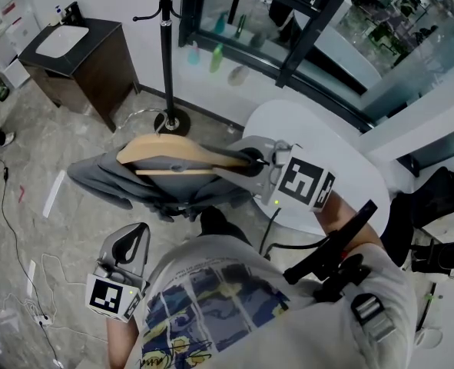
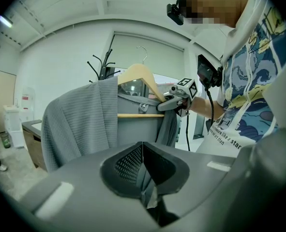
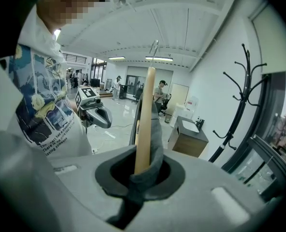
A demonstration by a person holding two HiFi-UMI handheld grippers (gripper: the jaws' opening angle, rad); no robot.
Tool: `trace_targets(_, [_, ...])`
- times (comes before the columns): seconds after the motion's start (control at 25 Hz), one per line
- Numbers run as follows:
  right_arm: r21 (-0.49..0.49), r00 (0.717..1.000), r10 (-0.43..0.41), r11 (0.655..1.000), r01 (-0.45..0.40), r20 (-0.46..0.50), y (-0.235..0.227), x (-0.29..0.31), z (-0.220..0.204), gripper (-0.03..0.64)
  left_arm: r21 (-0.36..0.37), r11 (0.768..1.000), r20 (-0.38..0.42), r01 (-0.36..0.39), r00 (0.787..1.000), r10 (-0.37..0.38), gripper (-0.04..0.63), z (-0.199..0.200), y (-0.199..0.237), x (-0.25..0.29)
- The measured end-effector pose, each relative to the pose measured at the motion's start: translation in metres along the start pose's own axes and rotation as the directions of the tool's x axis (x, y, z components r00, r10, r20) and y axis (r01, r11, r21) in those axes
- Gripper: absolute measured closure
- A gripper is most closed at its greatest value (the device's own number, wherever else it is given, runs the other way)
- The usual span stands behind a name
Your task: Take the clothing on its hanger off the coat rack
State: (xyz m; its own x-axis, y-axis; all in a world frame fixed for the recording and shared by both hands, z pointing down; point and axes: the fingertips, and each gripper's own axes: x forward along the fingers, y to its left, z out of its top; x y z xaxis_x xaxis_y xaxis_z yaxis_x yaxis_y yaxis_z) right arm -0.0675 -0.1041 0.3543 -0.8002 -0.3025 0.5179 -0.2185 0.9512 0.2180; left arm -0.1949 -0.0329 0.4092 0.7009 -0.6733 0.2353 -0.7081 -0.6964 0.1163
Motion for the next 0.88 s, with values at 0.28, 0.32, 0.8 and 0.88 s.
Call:
trace_targets(0.28, [-0.002, 1.000, 0.020, 1.000, -0.020, -0.014, 0.010, 0.001, -0.004, 0.607, -0.002, 1.000, -0.007, 0.001, 1.000, -0.001, 0.588, -0.004, -0.003, 0.003])
trace_targets(0.32, [-0.002, 1.000, 0.022, 1.000, -0.022, -0.012, 0.011, 0.002, -0.004, 0.607, -0.002, 1.000, -0.008, 0.000, 1.000, 0.000, 0.588, -0.004, -0.003, 0.003])
trace_targets(0.8, [-0.003, 1.000, 0.026, 1.000, -0.026, -0.001, 0.017, 0.001, -0.008, 0.607, 0.006, 1.000, -0.013, 0.007, 1.000, -0.007, 0.588, -0.004, -0.006, 0.006])
trace_targets(0.88, [-0.002, 1.000, 0.025, 1.000, -0.025, -0.001, 0.017, 0.000, -0.009, 0.607, 0.007, 1.000, -0.015, 0.008, 1.000, -0.008, 0.588, -0.004, -0.006, 0.007])
